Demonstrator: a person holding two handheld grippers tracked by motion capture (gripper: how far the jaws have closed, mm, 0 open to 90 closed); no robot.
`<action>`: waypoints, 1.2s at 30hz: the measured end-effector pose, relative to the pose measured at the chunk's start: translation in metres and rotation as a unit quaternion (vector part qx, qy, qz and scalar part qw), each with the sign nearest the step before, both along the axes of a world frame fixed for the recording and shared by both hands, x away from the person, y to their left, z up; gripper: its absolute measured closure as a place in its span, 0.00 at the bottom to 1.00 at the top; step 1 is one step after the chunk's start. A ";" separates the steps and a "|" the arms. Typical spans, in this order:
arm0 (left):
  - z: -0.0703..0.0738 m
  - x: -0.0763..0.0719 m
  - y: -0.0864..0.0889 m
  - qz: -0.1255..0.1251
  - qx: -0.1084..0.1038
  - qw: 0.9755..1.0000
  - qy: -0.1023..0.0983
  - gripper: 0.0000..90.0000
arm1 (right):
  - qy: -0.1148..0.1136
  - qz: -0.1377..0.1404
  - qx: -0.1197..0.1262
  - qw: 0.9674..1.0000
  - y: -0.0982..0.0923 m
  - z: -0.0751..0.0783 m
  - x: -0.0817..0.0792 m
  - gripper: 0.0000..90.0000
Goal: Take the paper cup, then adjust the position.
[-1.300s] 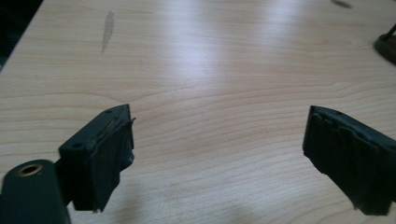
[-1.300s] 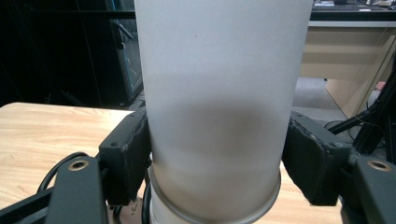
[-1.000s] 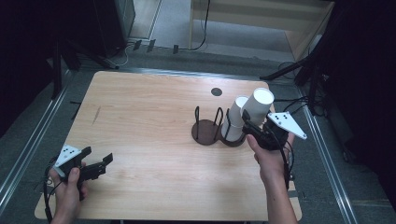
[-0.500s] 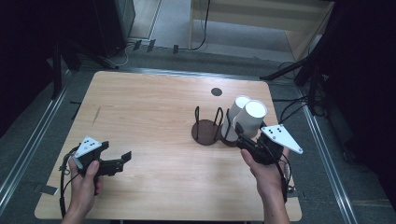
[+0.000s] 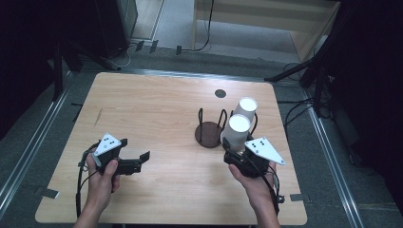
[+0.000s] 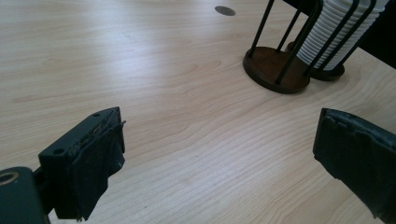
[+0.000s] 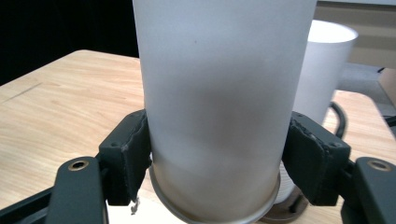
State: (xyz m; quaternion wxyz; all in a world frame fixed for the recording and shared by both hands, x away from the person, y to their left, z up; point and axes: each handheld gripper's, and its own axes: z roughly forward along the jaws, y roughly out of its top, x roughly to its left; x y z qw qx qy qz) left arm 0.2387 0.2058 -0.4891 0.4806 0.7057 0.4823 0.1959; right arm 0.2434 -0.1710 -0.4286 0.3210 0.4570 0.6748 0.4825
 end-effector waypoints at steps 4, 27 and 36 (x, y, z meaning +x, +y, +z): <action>0.000 -0.002 -0.002 -0.020 0.004 1.000 0.003 0.03 | 0.002 0.018 -0.003 1.000 0.013 -0.008 -0.005 0.32; 0.015 -0.014 -0.026 -0.069 0.002 0.997 -0.018 0.08 | 0.026 0.079 -0.067 0.994 0.073 -0.056 -0.023 0.32; 0.018 -0.017 -0.031 -0.088 0.001 0.996 -0.022 0.08 | 0.021 0.092 -0.096 0.991 0.087 -0.068 -0.026 0.32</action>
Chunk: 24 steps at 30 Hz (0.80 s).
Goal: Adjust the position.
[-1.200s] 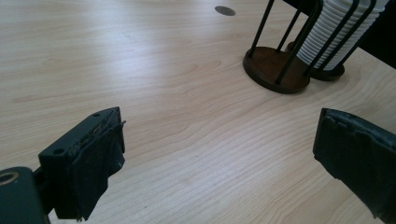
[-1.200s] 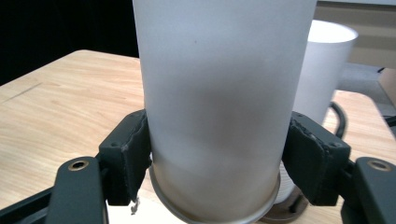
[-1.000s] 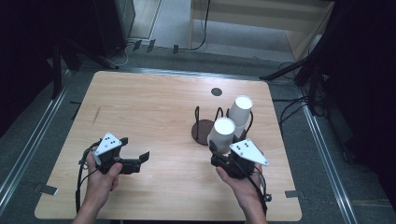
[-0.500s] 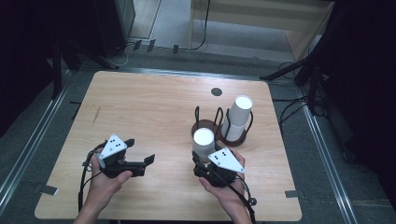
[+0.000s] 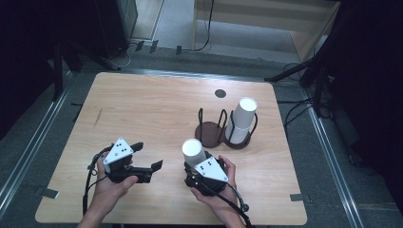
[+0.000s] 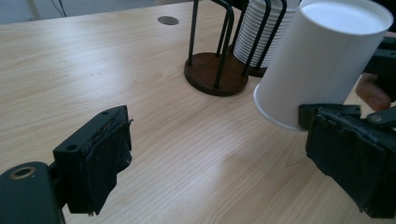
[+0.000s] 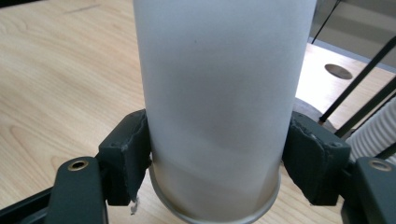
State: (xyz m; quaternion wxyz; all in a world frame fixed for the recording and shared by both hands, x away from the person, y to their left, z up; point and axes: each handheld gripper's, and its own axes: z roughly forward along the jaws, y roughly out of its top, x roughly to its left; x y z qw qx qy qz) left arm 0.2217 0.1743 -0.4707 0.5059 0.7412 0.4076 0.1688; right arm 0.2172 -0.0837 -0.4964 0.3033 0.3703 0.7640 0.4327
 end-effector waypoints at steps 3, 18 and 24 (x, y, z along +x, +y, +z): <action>0.000 0.000 -0.002 -0.005 0.001 1.000 0.001 0.08 | -0.002 0.001 -0.006 1.000 0.002 -0.002 0.000 0.32; -0.002 -0.006 -0.023 -0.055 0.024 0.998 0.006 0.15 | -0.093 0.020 -0.147 0.985 0.020 -0.022 -0.009 0.32; -0.007 -0.007 -0.031 -0.073 0.033 0.997 0.011 0.16 | -0.114 0.030 -0.189 0.975 0.024 -0.027 -0.012 0.32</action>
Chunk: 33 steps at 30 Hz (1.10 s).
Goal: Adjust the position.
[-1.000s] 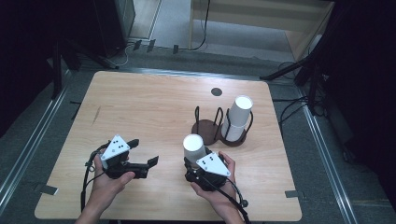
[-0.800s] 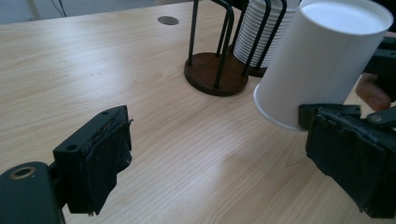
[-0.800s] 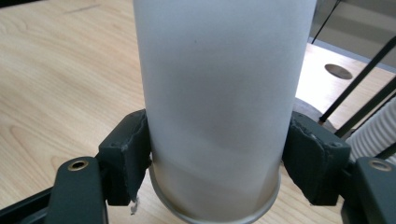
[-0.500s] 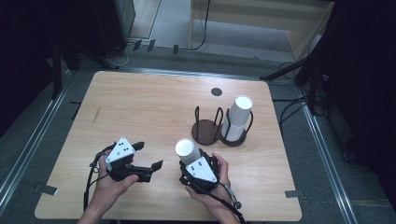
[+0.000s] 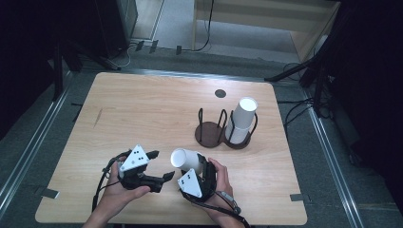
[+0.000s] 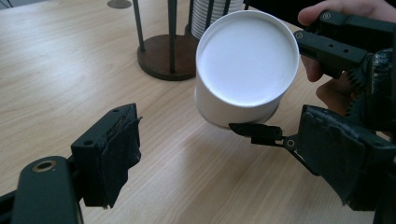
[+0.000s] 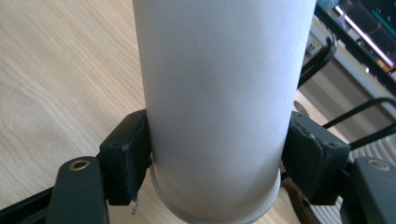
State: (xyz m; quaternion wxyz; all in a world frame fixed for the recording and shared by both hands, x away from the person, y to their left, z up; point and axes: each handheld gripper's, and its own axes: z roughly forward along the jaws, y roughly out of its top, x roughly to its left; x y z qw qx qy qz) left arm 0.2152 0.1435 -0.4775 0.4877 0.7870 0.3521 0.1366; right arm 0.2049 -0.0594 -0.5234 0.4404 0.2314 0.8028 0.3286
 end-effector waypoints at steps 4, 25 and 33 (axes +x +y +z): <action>-0.002 0.000 -0.001 -0.003 0.001 1.000 0.003 0.16 | -0.018 0.018 -0.029 0.999 0.005 -0.003 -0.002 0.32; -0.007 0.001 -0.006 -0.021 0.006 1.000 0.015 0.31 | -0.039 0.065 -0.073 0.994 0.013 -0.008 -0.011 0.32; -0.007 0.001 -0.007 -0.033 0.000 0.999 0.020 0.34 | -0.040 0.088 -0.074 0.993 0.014 -0.007 -0.016 0.32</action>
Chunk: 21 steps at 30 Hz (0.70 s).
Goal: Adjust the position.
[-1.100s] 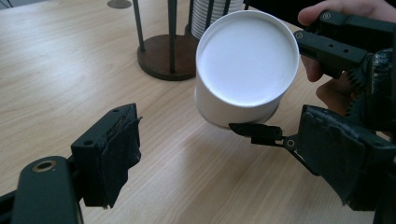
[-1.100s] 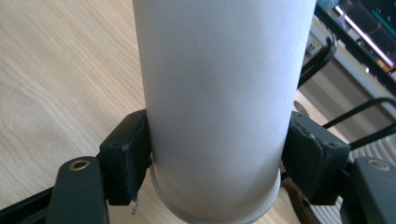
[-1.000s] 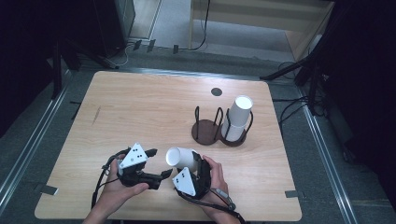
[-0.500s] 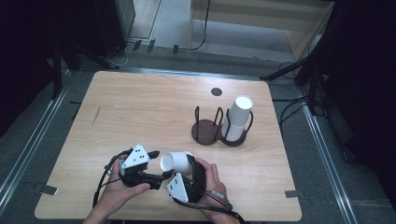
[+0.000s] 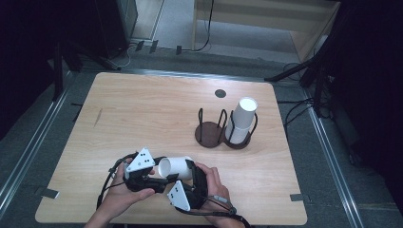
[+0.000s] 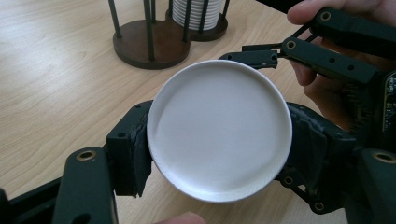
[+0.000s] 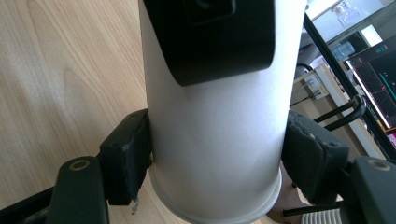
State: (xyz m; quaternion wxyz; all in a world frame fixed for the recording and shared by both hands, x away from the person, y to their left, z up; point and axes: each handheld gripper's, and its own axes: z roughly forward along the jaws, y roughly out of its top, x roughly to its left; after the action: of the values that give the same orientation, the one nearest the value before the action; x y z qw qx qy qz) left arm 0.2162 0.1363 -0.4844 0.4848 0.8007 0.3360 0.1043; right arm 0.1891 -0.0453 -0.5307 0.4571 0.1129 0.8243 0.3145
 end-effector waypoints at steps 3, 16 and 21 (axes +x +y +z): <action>0.000 0.001 0.003 -0.008 -0.009 1.000 0.000 0.35 | -0.004 0.003 -0.002 1.000 -0.001 0.000 0.000 0.31; 0.003 0.001 0.017 0.022 -0.037 0.998 -0.037 0.39 | 0.008 -0.008 0.036 0.999 -0.007 0.009 0.005 0.14; 0.001 -0.001 0.023 0.073 -0.052 0.990 -0.105 0.39 | 0.010 -0.013 0.068 0.998 -0.010 0.016 0.006 0.13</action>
State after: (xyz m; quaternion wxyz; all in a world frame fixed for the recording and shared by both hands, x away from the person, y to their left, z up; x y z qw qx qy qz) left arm 0.2154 0.1590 -0.4839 0.5491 0.7326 0.3460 0.2053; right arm 0.1949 -0.0556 -0.5147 0.4441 0.1575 0.8041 0.3625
